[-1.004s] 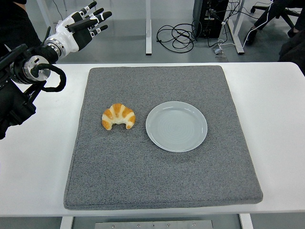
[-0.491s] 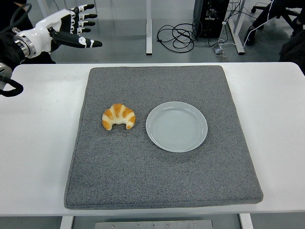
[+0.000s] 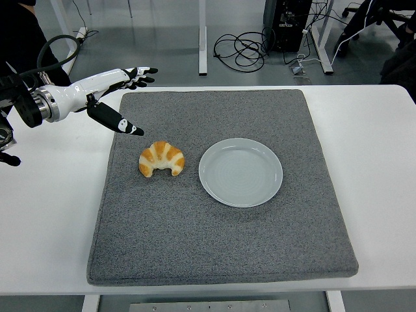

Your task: Place the bread on the plate

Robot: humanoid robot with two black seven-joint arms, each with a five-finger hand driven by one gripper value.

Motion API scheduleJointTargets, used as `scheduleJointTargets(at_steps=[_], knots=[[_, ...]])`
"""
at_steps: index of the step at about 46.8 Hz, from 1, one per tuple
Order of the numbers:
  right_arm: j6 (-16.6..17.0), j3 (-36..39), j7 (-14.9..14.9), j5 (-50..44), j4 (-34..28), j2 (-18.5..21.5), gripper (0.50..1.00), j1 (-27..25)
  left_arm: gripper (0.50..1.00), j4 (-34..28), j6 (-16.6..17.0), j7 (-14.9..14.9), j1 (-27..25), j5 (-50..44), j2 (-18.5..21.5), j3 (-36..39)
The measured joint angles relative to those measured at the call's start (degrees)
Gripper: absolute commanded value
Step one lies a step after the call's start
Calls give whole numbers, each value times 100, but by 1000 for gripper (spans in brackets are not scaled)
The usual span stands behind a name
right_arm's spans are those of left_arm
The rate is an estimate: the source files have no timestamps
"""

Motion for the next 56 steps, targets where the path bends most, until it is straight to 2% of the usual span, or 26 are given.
scheduleJointTargets(at_steps=[4, 9, 13, 27, 34, 40, 46, 56], knots=[[0, 0, 0, 0, -2, 0, 1000, -1, 975, -20, 102, -4, 6, 389, 10, 187], [0, 0, 0, 0, -1, 0, 1000, 0, 975, -19, 594, -10, 82, 1008, -15, 450], [0, 0, 0, 0, -3, 0, 1000, 0, 975, -22, 814, -12, 116, 1246, -75, 604], [0, 0, 0, 0, -5, 0, 1000, 0, 975, -9, 1314, 20, 258, 1892, -596, 1048], [0, 0, 0, 0, -4, 0, 1000, 0, 975, 31, 1485, 22, 289, 2549, -705, 1209], [0, 0, 0, 0, -3, 0, 1000, 0, 975, 68, 1593, 22, 295, 2684, -846, 1283], [0, 0, 0, 0, -1, 0, 1000, 0, 975, 362, 1720, 23, 305, 2735, -1024, 1396], [0, 0, 0, 0, -3, 0, 1000, 0, 975, 841, 2119, 16, 297, 2872, -1304, 1661]])
